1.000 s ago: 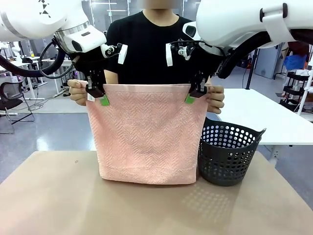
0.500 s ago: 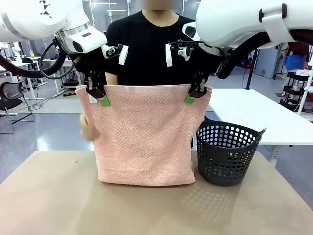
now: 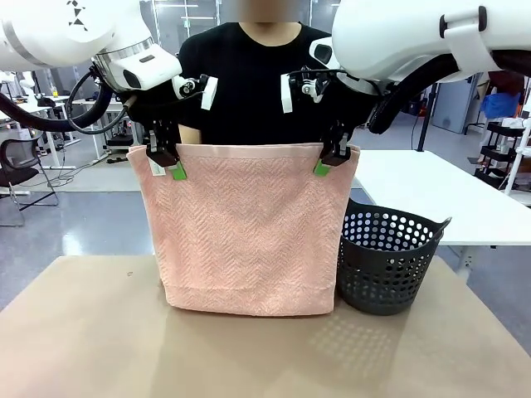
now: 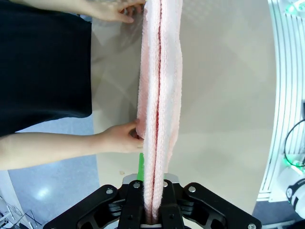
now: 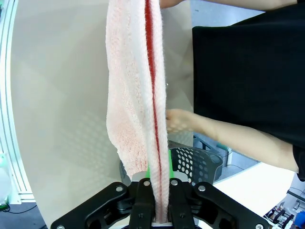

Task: Fold the towel.
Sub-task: Release the end of the 100 cm Hotel Towel you were holding.

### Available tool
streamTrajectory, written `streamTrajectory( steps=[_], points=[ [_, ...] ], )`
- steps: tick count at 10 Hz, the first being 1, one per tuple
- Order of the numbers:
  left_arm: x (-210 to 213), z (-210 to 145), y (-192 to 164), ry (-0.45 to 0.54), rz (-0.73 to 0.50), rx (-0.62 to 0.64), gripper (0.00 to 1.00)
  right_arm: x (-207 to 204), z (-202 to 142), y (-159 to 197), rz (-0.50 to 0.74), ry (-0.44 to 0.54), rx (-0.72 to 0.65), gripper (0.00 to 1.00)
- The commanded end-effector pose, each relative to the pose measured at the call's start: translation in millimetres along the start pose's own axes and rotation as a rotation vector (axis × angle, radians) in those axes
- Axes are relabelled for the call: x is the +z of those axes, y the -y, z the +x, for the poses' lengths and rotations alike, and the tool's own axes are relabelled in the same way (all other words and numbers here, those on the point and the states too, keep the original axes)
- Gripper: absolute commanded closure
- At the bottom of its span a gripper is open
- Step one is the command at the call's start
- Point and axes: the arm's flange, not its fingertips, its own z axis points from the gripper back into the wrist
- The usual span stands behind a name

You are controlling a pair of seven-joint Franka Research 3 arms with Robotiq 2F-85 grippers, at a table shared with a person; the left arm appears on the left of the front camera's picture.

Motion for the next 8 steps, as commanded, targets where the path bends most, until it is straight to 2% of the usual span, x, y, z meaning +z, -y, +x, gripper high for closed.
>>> streamTrajectory(
  steps=[1,8],
  points=[
    [2.0,-1.4,-0.6,0.001,0.006,0.002,1.00,1.0,-0.5,0.4,-0.002,0.002,0.001,1.00],
    [2.0,-1.4,-0.6,0.001,0.006,0.002,1.00,1.0,-0.5,0.4,-0.002,0.002,0.001,1.00]
  ],
)
